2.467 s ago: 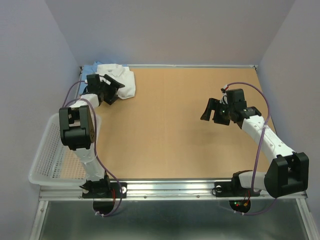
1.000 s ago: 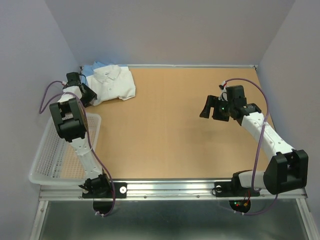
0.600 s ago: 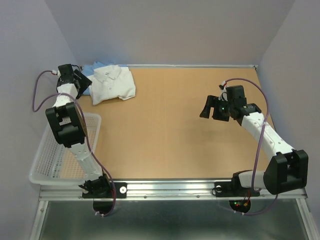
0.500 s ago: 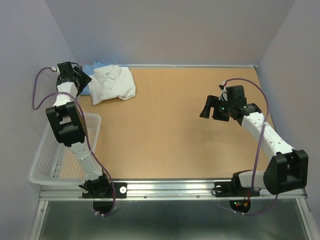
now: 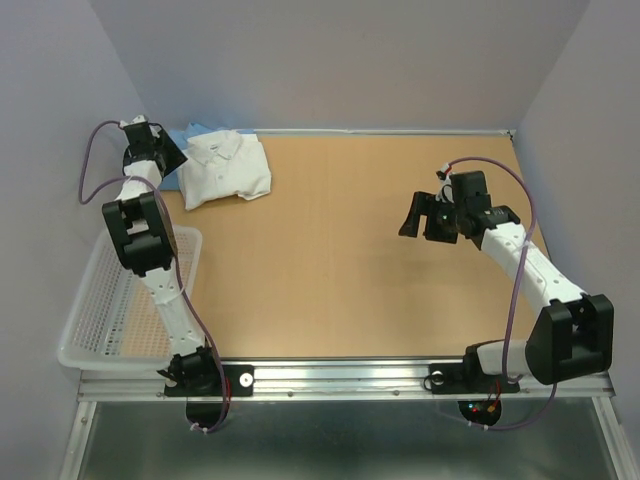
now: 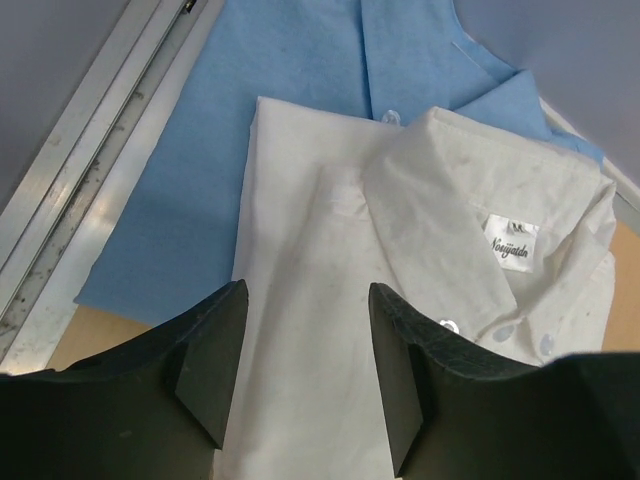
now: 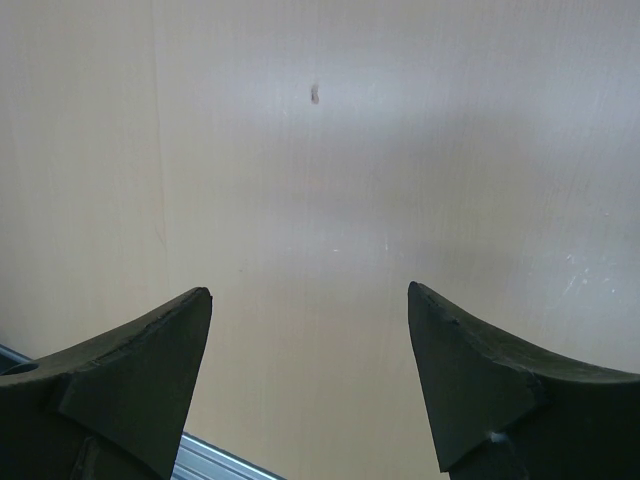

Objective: Fold and stack the long sleeve shirts
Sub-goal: Neatly place the folded shirt to the corner

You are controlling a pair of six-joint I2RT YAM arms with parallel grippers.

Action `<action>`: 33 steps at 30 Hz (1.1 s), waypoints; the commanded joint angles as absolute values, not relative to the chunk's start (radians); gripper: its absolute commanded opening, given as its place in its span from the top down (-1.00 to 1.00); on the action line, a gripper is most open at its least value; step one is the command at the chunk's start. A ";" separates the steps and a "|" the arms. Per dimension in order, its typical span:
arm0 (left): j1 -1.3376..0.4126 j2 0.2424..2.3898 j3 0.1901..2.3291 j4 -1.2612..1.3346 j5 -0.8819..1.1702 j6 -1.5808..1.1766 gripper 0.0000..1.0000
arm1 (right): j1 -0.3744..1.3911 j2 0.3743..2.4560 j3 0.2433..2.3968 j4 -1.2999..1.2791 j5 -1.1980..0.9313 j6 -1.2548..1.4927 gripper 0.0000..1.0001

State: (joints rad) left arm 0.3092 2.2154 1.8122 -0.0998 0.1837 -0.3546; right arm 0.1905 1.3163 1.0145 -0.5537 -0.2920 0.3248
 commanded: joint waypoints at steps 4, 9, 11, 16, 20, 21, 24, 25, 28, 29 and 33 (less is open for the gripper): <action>0.311 2.292 1.911 -0.005 0.267 -0.256 -0.03 | 0.187 1.321 1.075 -0.541 -0.291 0.331 -0.68; 0.311 2.332 1.939 -0.006 0.284 -0.261 -0.01 | 0.189 1.331 1.077 -0.541 -0.295 0.341 -0.68; 0.313 2.350 1.945 -0.006 0.294 -0.264 -0.01 | 0.189 1.338 1.080 -0.541 -0.295 0.342 -0.68; 0.311 2.373 1.948 -0.009 0.279 -0.276 0.01 | 0.189 1.351 1.091 -0.541 -0.301 0.341 -0.68; 0.311 2.367 1.942 -0.008 0.261 -0.279 0.36 | 0.189 1.355 1.094 -0.541 -0.299 0.339 -0.68; 0.311 2.364 1.942 -0.008 0.258 -0.281 0.50 | 0.189 1.355 1.091 -0.541 -0.299 0.339 -0.68; 0.311 2.341 1.925 -0.006 0.247 -0.285 0.82 | 0.189 1.355 1.089 -0.541 -0.299 0.339 -0.68; 0.311 2.332 1.921 -0.006 0.248 -0.287 0.89 | 0.189 1.353 1.089 -0.541 -0.298 0.337 -0.68; 0.311 2.292 1.898 0.035 0.229 -0.290 1.00 | 0.189 1.350 1.089 -0.541 -0.299 0.337 -0.68; 0.311 2.269 1.890 0.040 0.221 -0.288 1.00 | 0.189 1.350 1.089 -0.541 -0.299 0.334 -0.68; 0.311 2.200 1.833 0.081 0.170 -0.301 1.00 | 0.189 1.348 1.089 -0.541 -0.298 0.336 -0.68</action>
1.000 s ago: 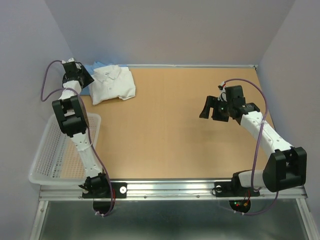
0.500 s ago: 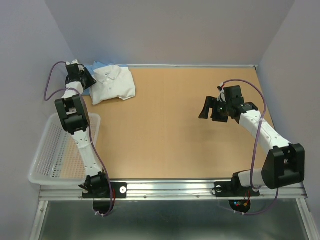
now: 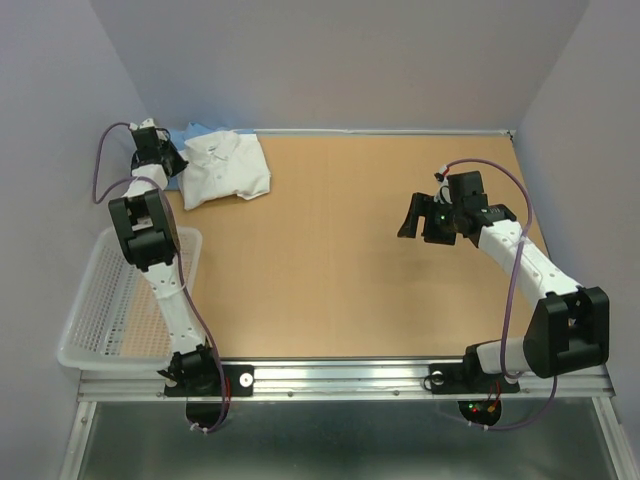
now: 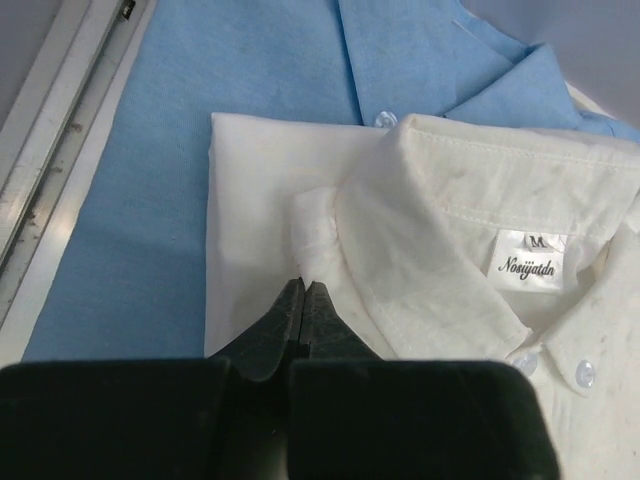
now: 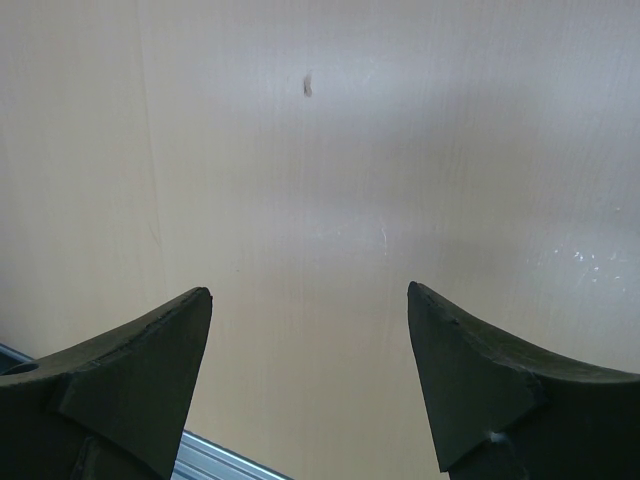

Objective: Fold and stack the long sleeve shirts
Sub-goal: Neatly place the folded shirt to the corner

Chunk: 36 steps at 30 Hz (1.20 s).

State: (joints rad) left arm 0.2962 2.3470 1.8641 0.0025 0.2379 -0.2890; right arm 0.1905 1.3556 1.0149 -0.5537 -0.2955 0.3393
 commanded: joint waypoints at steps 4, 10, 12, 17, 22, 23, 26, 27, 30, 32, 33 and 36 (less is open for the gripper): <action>0.313 2.171 1.778 0.120 0.126 -0.321 1.00 | 0.189 1.345 1.086 -0.541 -0.298 0.336 -0.68; 0.319 2.258 1.836 0.055 0.143 -0.356 1.00 | 0.187 1.342 1.081 -0.541 -0.302 0.334 -0.68; 0.321 2.284 1.848 0.041 0.129 -0.362 0.96 | 0.189 1.338 1.080 -0.541 -0.302 0.334 -0.68; 0.328 2.264 1.821 0.031 0.114 -0.397 0.69 | 0.189 1.333 1.078 -0.541 -0.298 0.333 -0.68; 0.339 2.211 1.752 0.043 0.084 -0.425 -0.14 | 0.189 1.335 1.083 -0.541 -0.298 0.330 -0.68; 0.342 2.198 1.743 0.048 0.087 -0.426 -0.23 | 0.189 1.335 1.083 -0.541 -0.298 0.328 -0.68; 0.345 2.187 1.724 0.054 0.098 -0.413 -0.43 | 0.189 1.333 1.081 -0.541 -0.298 0.327 -0.68; 0.345 2.194 1.729 0.054 0.109 -0.407 -0.45 | 0.187 1.333 1.078 -0.541 -0.298 0.327 -0.68; 0.345 2.223 1.755 0.034 0.146 -0.380 -0.46 | 0.189 1.335 1.077 -0.541 -0.298 0.325 -0.68; 0.345 2.235 1.766 0.020 0.156 -0.367 -0.43 | 0.187 1.336 1.080 -0.541 -0.301 0.325 -0.68; 0.345 2.250 1.772 0.015 0.161 -0.367 -0.43 | 0.189 1.338 1.080 -0.541 -0.301 0.324 -0.68; 0.345 2.285 1.810 0.002 0.182 -0.362 -0.29 | 0.189 1.338 1.080 -0.541 -0.302 0.324 -0.68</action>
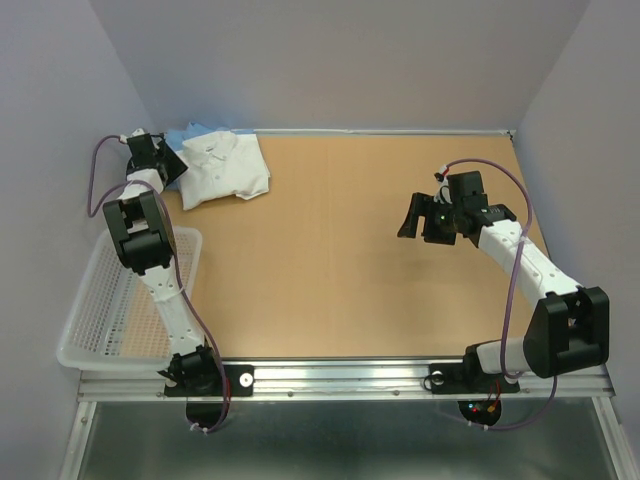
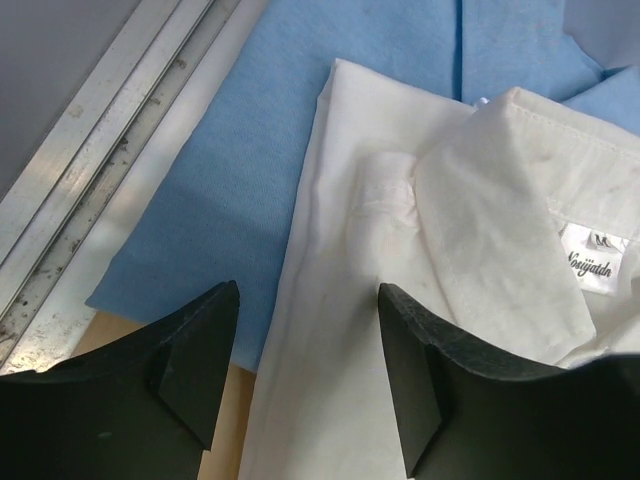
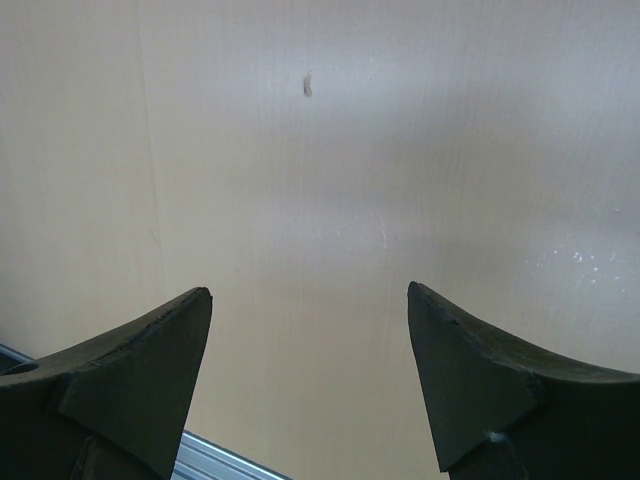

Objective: Fold and stack the long sleeve shirts
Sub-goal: Neatly place the folded shirt to the corner

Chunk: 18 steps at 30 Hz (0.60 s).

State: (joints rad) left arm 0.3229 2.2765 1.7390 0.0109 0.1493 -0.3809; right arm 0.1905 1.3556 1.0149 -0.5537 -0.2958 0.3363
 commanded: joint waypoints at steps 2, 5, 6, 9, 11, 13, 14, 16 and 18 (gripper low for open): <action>0.345 2.299 1.815 -0.026 0.187 -0.361 -0.24 | 0.189 1.338 1.080 -0.541 -0.302 0.325 -0.68; 0.345 2.309 1.818 -0.026 0.199 -0.362 -0.13 | 0.189 1.336 1.080 -0.543 -0.302 0.327 -0.68; 0.345 2.312 1.819 -0.026 0.202 -0.362 -0.09 | 0.187 1.338 1.080 -0.542 -0.302 0.327 -0.68; 0.347 2.324 1.828 -0.037 0.213 -0.362 -0.08 | 0.187 1.336 1.081 -0.541 -0.301 0.328 -0.68; 0.347 2.327 1.829 -0.047 0.212 -0.364 -0.11 | 0.189 1.336 1.085 -0.541 -0.302 0.328 -0.68; 0.345 2.336 1.833 -0.055 0.212 -0.365 -0.15 | 0.189 1.335 1.085 -0.541 -0.304 0.328 -0.68; 0.345 2.341 1.836 -0.061 0.215 -0.364 -0.15 | 0.189 1.335 1.085 -0.541 -0.304 0.328 -0.68; 0.345 2.345 1.838 -0.064 0.225 -0.364 -0.13 | 0.187 1.333 1.083 -0.541 -0.304 0.328 -0.68; 0.345 2.342 1.835 -0.064 0.225 -0.362 -0.05 | 0.189 1.333 1.081 -0.541 -0.304 0.330 -0.68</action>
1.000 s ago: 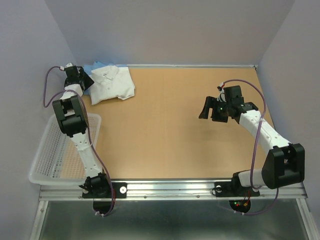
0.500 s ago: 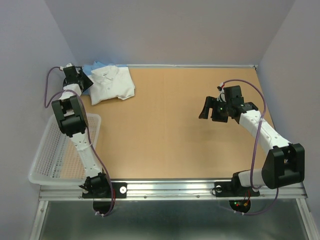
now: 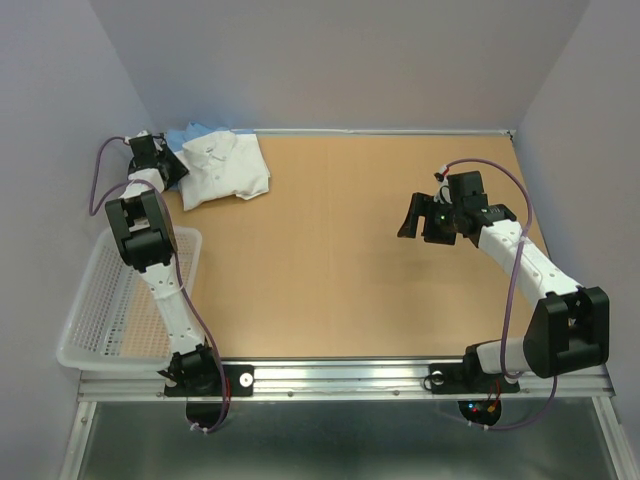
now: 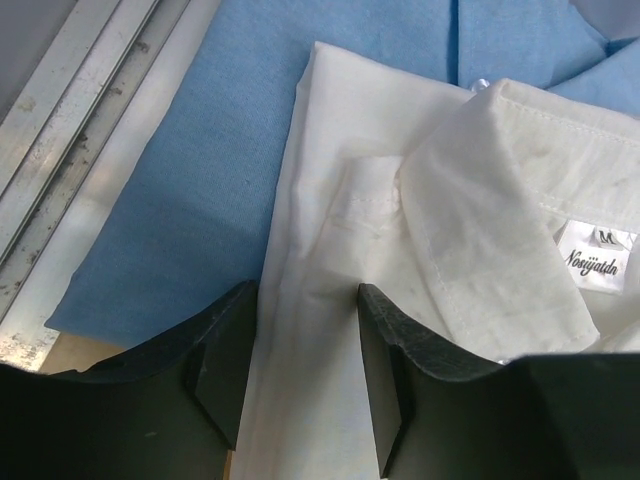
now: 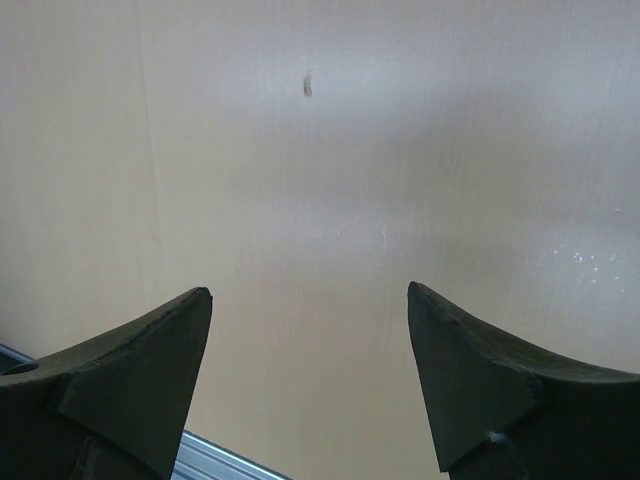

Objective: Fold and stack the long sleeve shirts
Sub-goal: Neatly place the folded shirt to the corner

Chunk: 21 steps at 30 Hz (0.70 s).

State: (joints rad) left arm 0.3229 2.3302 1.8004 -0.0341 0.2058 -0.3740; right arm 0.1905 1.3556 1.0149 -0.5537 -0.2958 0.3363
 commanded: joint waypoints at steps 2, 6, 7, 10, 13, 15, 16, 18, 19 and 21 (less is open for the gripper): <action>0.345 2.330 1.830 -0.063 0.227 -0.356 0.57 | 0.189 1.330 1.081 -0.541 -0.307 0.330 -0.68; 0.345 2.306 1.833 -0.064 0.230 -0.327 0.80 | 0.189 1.327 1.083 -0.541 -0.304 0.331 -0.68; 0.345 2.299 1.839 -0.064 0.227 -0.319 0.91 | 0.189 1.325 1.083 -0.541 -0.305 0.331 -0.68; 0.342 2.273 1.850 -0.067 0.233 -0.288 0.94 | 0.189 1.324 1.088 -0.541 -0.305 0.328 -0.68; 0.325 2.243 1.873 -0.072 0.221 -0.230 1.00 | 0.187 1.319 1.094 -0.543 -0.305 0.325 -0.68; 0.313 2.234 1.894 -0.083 0.204 -0.186 1.00 | 0.189 1.318 1.095 -0.543 -0.307 0.324 -0.68; 0.301 2.237 1.922 -0.100 0.172 -0.149 1.00 | 0.189 1.319 1.100 -0.545 -0.308 0.322 -0.68; 0.293 2.259 1.965 -0.132 0.149 -0.129 1.00 | 0.187 1.318 1.106 -0.546 -0.311 0.319 -0.68; 0.291 2.270 2.012 -0.149 0.144 -0.121 1.00 | 0.189 1.319 1.109 -0.546 -0.313 0.318 -0.68; 0.293 2.289 2.051 -0.186 0.121 -0.098 1.00 | 0.189 1.319 1.117 -0.551 -0.314 0.316 -0.68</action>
